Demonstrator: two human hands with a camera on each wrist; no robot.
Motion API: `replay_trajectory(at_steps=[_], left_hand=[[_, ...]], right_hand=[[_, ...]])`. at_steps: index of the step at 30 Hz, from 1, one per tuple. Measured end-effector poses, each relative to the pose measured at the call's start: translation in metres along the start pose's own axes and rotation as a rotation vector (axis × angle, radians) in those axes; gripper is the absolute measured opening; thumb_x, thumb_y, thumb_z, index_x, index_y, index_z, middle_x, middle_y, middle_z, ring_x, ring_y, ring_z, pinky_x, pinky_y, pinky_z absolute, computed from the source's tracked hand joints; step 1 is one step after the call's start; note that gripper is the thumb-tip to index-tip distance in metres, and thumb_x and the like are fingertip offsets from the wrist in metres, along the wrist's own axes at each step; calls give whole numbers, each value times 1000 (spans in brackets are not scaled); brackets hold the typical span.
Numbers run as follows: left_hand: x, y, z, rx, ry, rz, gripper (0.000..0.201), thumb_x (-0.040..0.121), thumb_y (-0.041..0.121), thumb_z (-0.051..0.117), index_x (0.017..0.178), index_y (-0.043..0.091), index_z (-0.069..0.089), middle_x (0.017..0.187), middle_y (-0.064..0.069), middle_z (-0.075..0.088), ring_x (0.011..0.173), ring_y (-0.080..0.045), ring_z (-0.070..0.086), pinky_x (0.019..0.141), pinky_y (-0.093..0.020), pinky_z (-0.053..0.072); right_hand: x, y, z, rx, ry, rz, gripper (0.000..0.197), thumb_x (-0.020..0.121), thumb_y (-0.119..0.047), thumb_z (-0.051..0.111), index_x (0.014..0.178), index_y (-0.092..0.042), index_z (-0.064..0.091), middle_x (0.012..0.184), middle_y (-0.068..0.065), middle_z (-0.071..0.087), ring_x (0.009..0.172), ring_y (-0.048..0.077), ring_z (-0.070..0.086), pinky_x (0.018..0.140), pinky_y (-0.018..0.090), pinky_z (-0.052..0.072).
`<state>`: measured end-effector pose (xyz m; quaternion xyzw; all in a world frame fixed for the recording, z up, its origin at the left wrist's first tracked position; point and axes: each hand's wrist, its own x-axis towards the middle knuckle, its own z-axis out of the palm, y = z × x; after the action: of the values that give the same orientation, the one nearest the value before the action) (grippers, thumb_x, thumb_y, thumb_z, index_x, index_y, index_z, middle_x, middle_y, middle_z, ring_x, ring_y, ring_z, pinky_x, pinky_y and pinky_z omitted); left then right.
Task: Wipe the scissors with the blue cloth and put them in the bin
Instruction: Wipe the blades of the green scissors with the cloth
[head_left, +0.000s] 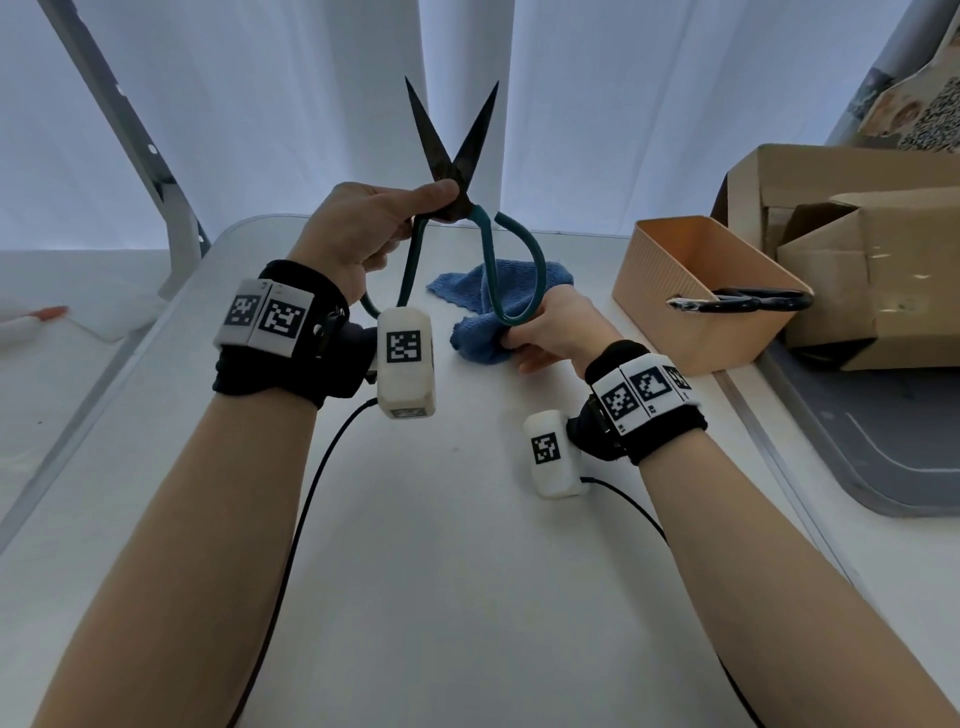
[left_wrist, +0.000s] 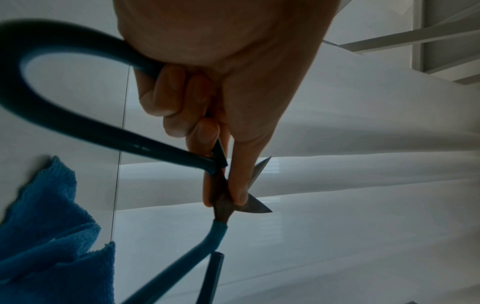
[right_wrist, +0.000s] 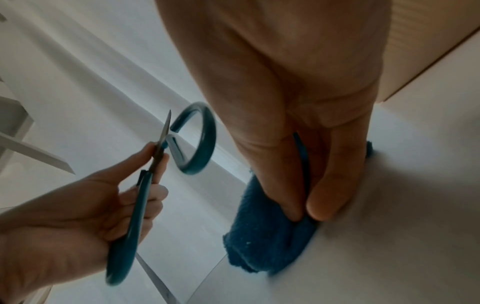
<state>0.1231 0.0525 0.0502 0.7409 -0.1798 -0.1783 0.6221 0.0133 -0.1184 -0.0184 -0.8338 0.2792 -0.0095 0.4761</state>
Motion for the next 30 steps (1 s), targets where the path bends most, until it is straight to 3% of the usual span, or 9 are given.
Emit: replay_trajectory(at_steps=[3, 6, 8, 11, 13, 15, 17, 22, 30], left_hand=[[0, 3, 3, 14, 2, 1, 28, 71, 52, 83, 71, 25, 81, 56, 7, 25, 51, -11, 18, 42, -19, 17], [-1, 5, 4, 15, 0, 4, 27, 72, 51, 82, 72, 24, 81, 55, 8, 25, 51, -11, 18, 42, -19, 16], [-2, 4, 6, 15, -10, 8, 28, 73, 51, 82, 77, 23, 82, 54, 8, 24, 51, -11, 17, 42, -19, 16], [-5, 2, 7, 22, -10, 5, 32, 74, 50, 81, 84, 20, 81, 53, 9, 24, 51, -11, 18, 43, -19, 16], [-5, 3, 4, 30, -7, -2, 35, 74, 51, 81, 88, 18, 81, 50, 11, 26, 51, -10, 18, 42, -19, 17], [-5, 3, 1, 47, -4, -3, 39, 74, 52, 81, 92, 17, 81, 49, 11, 27, 50, -10, 19, 42, -18, 18], [-4, 4, -2, 77, -4, 5, 41, 73, 53, 80, 95, 17, 81, 51, 10, 27, 51, -10, 20, 43, -18, 19], [-6, 8, -5, 185, -18, 17, 37, 74, 55, 79, 92, 22, 82, 56, 7, 28, 51, -9, 27, 51, -22, 23], [-4, 9, 2, 229, -37, 18, 38, 75, 54, 78, 92, 20, 82, 48, 11, 31, 50, -9, 25, 49, -21, 23]], right_hand=[[-1, -2, 1, -32, -30, 14, 16, 76, 5, 76, 90, 0, 69, 70, 14, 69, 51, 23, 66, 57, 32, 61], [-1, -4, 2, -64, -28, 15, 22, 76, 8, 74, 94, -1, 66, 69, 12, 66, 42, 16, 63, 43, 23, 52], [1, -6, 2, -140, -16, -1, 16, 79, 3, 73, 91, -3, 66, 73, 12, 65, 47, 16, 62, 40, 19, 48], [2, -7, -2, -172, -4, -35, 17, 85, -15, 74, 97, -4, 70, 89, 12, 69, 73, 23, 69, 59, 28, 59], [-2, -6, -11, 4, 3, -34, 16, 90, -14, 69, 101, -2, 69, 93, 13, 69, 82, 27, 69, 68, 34, 62], [-12, -8, -23, 208, 9, -72, 5, 93, -5, 62, 91, -2, 66, 84, 12, 65, 75, 22, 66, 62, 29, 60], [-17, -11, -36, 348, 42, -161, 12, 92, 0, 58, 82, -6, 62, 78, 8, 62, 70, 15, 62, 58, 22, 56], [-15, -29, -50, 644, 102, -377, 23, 93, 0, 54, 75, -13, 59, 72, 0, 56, 68, 9, 54, 72, 22, 51], [-7, -43, -33, 906, -122, -434, 18, 96, 2, 45, 86, -8, 57, 101, 18, 52, 90, 29, 54, 73, 29, 56]])
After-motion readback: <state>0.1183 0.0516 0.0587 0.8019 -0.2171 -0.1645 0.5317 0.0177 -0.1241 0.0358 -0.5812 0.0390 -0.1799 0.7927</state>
